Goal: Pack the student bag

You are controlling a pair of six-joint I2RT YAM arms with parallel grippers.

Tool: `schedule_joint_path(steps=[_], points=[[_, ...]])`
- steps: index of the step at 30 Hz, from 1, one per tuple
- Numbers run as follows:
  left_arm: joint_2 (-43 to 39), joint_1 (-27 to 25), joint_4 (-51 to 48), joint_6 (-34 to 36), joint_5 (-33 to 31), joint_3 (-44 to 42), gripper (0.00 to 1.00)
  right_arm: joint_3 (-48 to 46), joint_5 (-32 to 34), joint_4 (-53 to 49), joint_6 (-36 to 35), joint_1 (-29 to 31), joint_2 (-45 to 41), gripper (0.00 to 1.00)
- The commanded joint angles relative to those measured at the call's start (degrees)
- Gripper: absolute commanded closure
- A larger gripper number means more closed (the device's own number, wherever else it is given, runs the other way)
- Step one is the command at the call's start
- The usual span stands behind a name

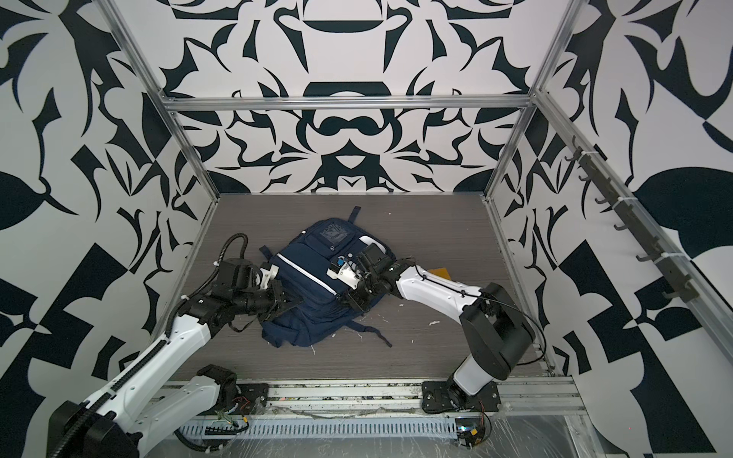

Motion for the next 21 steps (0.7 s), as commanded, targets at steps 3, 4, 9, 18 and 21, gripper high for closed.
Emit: schedule_joint_path(steps=[3,4,9,18,21], points=[[-0.3,-1.0,5.9,-0.5,5.4,-0.1,1.00,1.2,3.8,-0.9,-3.4,0.9,-3.9,1.00],[-0.3,-1.0,5.9,-0.5,5.3,-0.2,1.00,1.4,4.6,-1.8,-4.2,1.1,-4.5,1.00],[-0.1,-1.1,6.1,-0.8,4.8,-0.3,1.00,2.7,6.8,-7.1,-7.1,2.0,-6.9,1.00],[1.1,-1.1,10.8,-4.5,2.7,-1.8,1.00,8.1,11.3,-18.8,-12.2,9.1,-4.8,1.00],[1.4,-1.1,14.3,-6.9,1.9,-2.7,1.00,10.8,10.4,-21.3,-12.6,10.8,-2.7,1.00]])
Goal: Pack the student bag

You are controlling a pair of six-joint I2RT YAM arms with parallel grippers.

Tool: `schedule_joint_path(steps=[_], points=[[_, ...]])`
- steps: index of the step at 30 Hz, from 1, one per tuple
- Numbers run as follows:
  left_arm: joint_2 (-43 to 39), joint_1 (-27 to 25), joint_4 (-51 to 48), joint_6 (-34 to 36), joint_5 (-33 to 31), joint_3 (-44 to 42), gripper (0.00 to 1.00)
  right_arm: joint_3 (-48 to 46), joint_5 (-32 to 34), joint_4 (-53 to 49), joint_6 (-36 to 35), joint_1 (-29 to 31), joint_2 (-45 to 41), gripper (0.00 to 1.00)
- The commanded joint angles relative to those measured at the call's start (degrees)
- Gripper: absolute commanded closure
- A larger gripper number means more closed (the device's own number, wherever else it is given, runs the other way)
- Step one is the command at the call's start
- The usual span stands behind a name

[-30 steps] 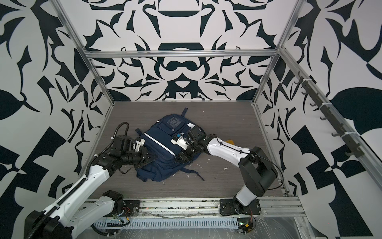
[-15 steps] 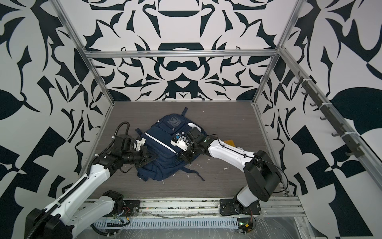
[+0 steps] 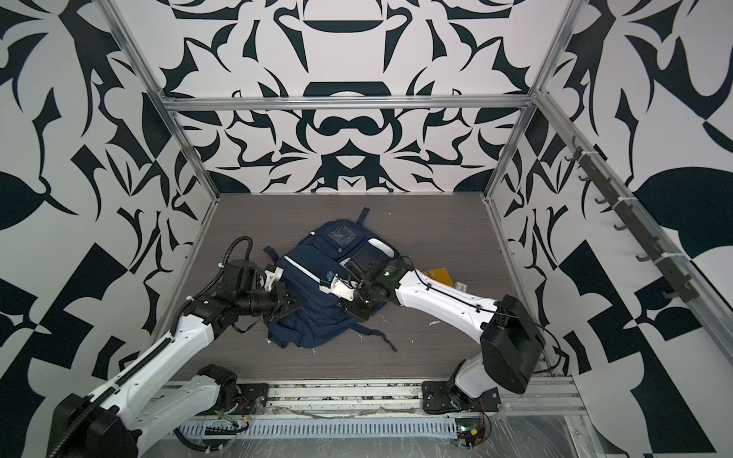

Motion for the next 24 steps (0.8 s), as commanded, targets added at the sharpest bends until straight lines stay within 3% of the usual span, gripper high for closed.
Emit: schedule_joint_path(steps=[1,10,15,21,24], points=[[0.2,0.0,9.8,-3.2,-0.1,-0.2,1.00,4.5,-3.3,-4.9,-2.3,2.4,1.2,1.00],[0.0,0.0,10.4,-3.4,-0.8,-1.9,1.00,8.9,-8.0,9.0,9.1,2.7,4.8,1.00],[-3.3,0.1,2.5,-1.0,-3.6,-3.5,0.97,6.1,-5.7,13.4,16.3,2.6,4.1,1.00],[-7.4,0.2,-14.6,8.2,-10.3,3.1,0.22,-1.4,-3.4,11.7,19.3,2.1,-0.9,1.00],[-8.1,0.3,-20.7,11.9,-13.4,7.4,0.09,-4.2,-2.3,10.6,20.1,1.5,-3.7,1.00]])
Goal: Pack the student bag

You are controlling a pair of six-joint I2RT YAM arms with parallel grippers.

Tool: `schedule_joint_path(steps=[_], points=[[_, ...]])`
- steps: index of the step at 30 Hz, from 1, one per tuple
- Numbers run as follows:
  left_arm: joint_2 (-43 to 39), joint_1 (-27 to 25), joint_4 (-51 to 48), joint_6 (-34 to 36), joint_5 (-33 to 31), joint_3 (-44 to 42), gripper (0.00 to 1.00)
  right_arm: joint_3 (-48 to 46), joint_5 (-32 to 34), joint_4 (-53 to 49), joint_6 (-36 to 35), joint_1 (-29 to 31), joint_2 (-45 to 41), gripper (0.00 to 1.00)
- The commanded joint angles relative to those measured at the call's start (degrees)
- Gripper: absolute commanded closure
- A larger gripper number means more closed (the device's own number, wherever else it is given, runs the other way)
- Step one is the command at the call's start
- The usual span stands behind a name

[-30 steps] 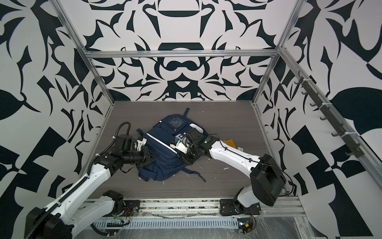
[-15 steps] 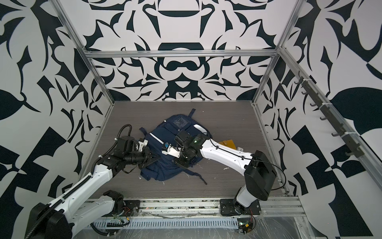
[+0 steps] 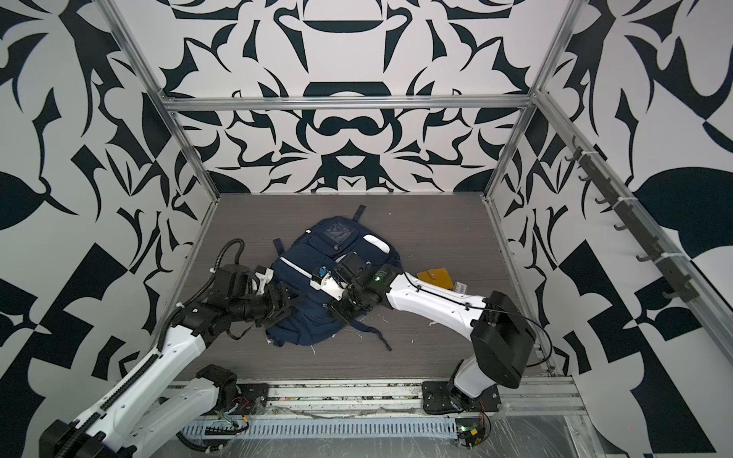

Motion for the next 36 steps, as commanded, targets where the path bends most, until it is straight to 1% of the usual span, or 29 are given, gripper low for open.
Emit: schedule_joint_path(steps=[1,4,7,8,10,15,17,20,21,23,25,27,28,31,33,36], points=[[-0.8,0.1,-11.3,7.0,-5.0,5.8,0.08,-2.1,0.9,0.4,2.4,-0.6,-4.5,1.00],[1.8,0.2,-16.8,10.6,-8.4,12.2,0.09,-2.7,2.2,-1.3,3.1,-2.0,-5.5,1.00],[6.4,0.6,-23.1,14.9,-14.4,19.4,0.11,-2.7,2.7,-2.3,3.8,-3.1,-6.0,1.00],[8.2,1.0,-23.8,16.3,-15.8,21.4,0.11,-2.7,2.8,-2.7,3.9,-3.3,-6.0,1.00],[12.0,2.6,-23.3,19.1,-15.9,23.6,0.11,-2.7,3.2,-3.6,4.0,-3.8,-6.1,1.00],[24.1,10.3,-17.6,23.3,-11.5,27.5,0.10,-2.6,4.3,-7.0,3.6,-4.7,-6.3,1.00],[30.2,11.9,-14.7,26.7,-9.7,30.1,0.09,-2.5,4.7,-8.4,3.2,-5.4,-6.4,1.00],[38.8,12.1,-16.9,33.6,-4.8,36.4,0.09,-1.8,4.8,-10.5,2.3,-6.4,-6.2,1.00],[41.8,11.9,-18.8,35.3,-3.2,38.1,0.09,-1.4,4.9,-11.2,1.9,-6.8,-6.0,1.00],[45.0,12.0,-19.6,37.4,-1.9,39.6,0.09,-0.8,5.3,-12.1,1.0,-7.4,-5.7,1.00],[46.2,12.0,-18.2,37.7,0.7,39.5,0.10,-0.2,5.8,-13.0,0.1,-8.0,-5.2,1.00],[46.9,11.7,-15.7,36.9,4.4,38.4,0.13,0.9,6.5,-14.5,-1.3,-8.6,-4.2,1.00],[47.5,11.3,-15.5,36.7,4.8,38.0,0.14,1.6,6.9,-15.2,-2.1,-8.8,-3.7,1.00],[48.5,10.2,-14.5,36.1,4.9,35.7,0.29,3.9,8.4,-17.8,-4.7,-9.4,-1.8,1.00],[47.8,10.0,-12.2,34.4,6.4,32.9,0.44,5.6,9.4,-19.7,-6.5,-9.7,-0.4,1.00],[46.3,9.9,-10.2,32.9,7.7,29.8,0.64,7.2,10.5,-21.3,-8.5,-10.1,0.9,1.00]])
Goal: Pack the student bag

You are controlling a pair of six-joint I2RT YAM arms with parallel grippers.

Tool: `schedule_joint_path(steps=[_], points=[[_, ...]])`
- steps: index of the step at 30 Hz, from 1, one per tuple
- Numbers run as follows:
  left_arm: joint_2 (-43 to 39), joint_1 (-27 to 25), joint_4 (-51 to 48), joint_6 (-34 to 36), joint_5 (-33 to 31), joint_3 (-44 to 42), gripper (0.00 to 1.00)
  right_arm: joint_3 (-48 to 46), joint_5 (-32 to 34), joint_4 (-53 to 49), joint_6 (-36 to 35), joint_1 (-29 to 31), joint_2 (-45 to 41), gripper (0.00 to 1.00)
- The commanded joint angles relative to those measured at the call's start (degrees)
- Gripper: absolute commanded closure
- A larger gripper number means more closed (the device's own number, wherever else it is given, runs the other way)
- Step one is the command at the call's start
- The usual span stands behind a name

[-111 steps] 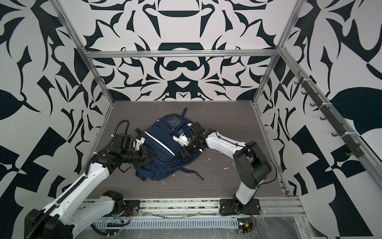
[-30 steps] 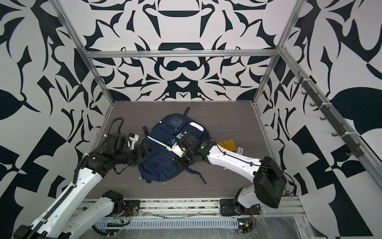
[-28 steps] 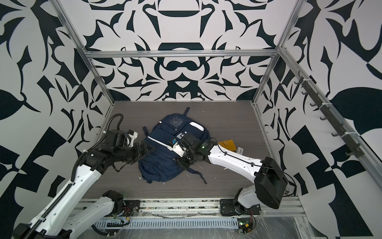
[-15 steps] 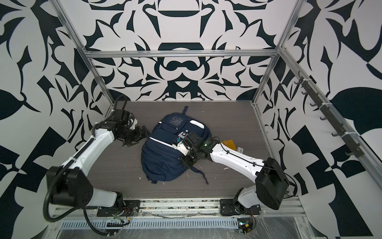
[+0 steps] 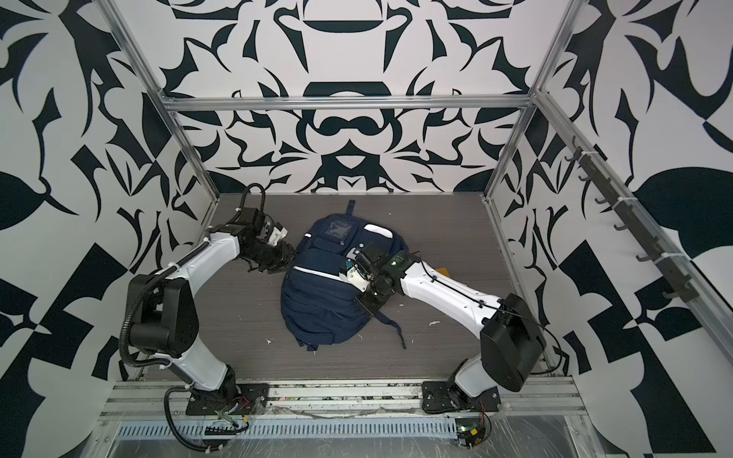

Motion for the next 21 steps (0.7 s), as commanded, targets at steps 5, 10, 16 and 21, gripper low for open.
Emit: schedule_joint_path(steps=[5,10,16,21], points=[[-5.1,-1.0,3.5,-4.4,7.8,-8.0,1.00,5.6,4.9,-3.5,-5.9,-1.3,3.0,1.00],[-11.2,-1.0,9.0,-12.0,9.7,-14.0,1.00,7.9,6.6,-6.5,-7.8,-1.2,5.0,1.00],[-20.0,-0.9,21.5,-26.1,11.1,-22.5,1.00,7.6,6.3,-8.1,-12.6,0.4,4.5,1.00],[-24.4,-1.4,27.6,-34.0,11.7,-27.2,1.00,6.7,1.1,-5.3,-16.7,2.1,1.6,1.00]])
